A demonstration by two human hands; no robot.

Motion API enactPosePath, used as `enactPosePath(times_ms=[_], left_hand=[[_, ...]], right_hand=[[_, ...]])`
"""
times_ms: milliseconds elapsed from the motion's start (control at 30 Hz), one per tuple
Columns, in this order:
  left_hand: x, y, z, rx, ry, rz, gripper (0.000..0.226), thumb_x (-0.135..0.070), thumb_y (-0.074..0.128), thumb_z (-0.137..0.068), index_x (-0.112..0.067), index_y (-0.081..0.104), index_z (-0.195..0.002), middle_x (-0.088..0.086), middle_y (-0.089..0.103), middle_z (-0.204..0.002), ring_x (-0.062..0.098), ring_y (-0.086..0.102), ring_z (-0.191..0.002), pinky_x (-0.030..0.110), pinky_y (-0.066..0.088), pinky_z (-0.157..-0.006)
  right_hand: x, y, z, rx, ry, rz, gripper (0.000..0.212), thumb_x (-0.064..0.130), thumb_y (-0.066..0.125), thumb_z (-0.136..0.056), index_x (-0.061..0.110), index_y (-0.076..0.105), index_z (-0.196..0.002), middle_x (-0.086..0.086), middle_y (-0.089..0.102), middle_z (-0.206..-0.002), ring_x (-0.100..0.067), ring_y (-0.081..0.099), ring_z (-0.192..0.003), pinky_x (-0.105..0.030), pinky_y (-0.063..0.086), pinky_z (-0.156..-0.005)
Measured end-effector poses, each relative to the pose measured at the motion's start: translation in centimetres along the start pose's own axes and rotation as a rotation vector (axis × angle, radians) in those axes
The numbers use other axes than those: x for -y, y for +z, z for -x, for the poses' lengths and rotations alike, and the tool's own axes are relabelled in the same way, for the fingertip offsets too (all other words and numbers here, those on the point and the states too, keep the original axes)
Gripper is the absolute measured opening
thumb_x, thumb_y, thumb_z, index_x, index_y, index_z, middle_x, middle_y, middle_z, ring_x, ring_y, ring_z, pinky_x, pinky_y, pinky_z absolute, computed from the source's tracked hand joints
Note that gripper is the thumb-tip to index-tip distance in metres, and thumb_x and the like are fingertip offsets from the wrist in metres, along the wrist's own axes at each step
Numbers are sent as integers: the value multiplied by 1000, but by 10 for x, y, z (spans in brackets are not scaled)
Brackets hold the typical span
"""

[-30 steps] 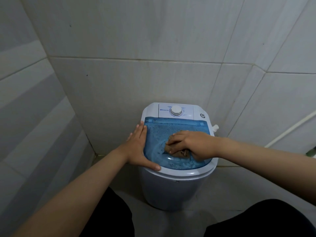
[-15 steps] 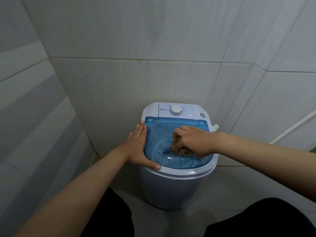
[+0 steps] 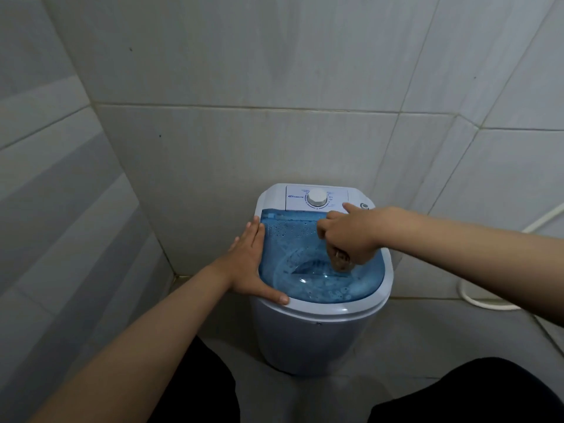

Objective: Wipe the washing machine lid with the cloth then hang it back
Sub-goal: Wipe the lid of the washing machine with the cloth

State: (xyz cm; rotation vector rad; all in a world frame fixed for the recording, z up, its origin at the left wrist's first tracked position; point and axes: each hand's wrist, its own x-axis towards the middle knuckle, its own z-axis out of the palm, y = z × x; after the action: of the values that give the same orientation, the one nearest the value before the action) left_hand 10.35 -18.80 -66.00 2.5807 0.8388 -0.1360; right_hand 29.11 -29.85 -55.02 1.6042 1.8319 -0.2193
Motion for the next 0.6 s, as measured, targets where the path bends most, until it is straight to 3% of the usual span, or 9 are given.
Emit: enactPosePath(times_ms=[100, 233, 333, 433, 600], left_hand=[[1, 1, -1, -5, 5, 1, 161, -90, 60, -36, -11, -30, -143, 2, -39, -150, 19, -30, -140, 48, -7, -118], [1, 1, -1, 3, 1, -2, 164, -94, 54, -30, -9, -29, -144, 3, -39, -150, 19, -30, -140, 46, -8, -118], [0, 1, -1, 9, 9, -7, 164, -94, 54, -31, -9, -29, -143, 4, -39, -150, 20, -31, -140, 46, -8, -118], [0, 0, -1, 15, 10, -11, 163, -93, 54, -32, -9, -30, -143, 4, -40, -150, 20, -31, -140, 47, -8, -118], [0, 1, -1, 13, 9, -16, 163, -94, 54, -32, -9, -30, -143, 4, -40, -150, 20, -31, -140, 47, -8, -117]], right_hand=[[-10, -1, 0, -170, -59, -254, 41, 6, 47, -73, 28, 67, -101, 2, 63, -114, -24, 58, -105, -48, 43, -100], [14, 18, -6, -443, -177, -461, 60, -5, 51, -72, 30, 60, -120, 4, 60, -120, -18, 56, -109, -35, 50, -89], [41, 42, -14, -480, -223, -354, 58, 3, 57, -81, 30, 51, -132, 3, 49, -140, -22, 47, -126, -41, 48, -96], [47, 65, -14, -502, -212, -378, 62, 1, 50, -88, 29, 39, -141, 4, 34, -153, -20, 25, -144, -40, 38, -110], [35, 90, -1, -514, -244, -379, 74, -8, 42, -83, 33, 33, -144, 9, 28, -156, -14, 19, -146, -39, 42, -108]])
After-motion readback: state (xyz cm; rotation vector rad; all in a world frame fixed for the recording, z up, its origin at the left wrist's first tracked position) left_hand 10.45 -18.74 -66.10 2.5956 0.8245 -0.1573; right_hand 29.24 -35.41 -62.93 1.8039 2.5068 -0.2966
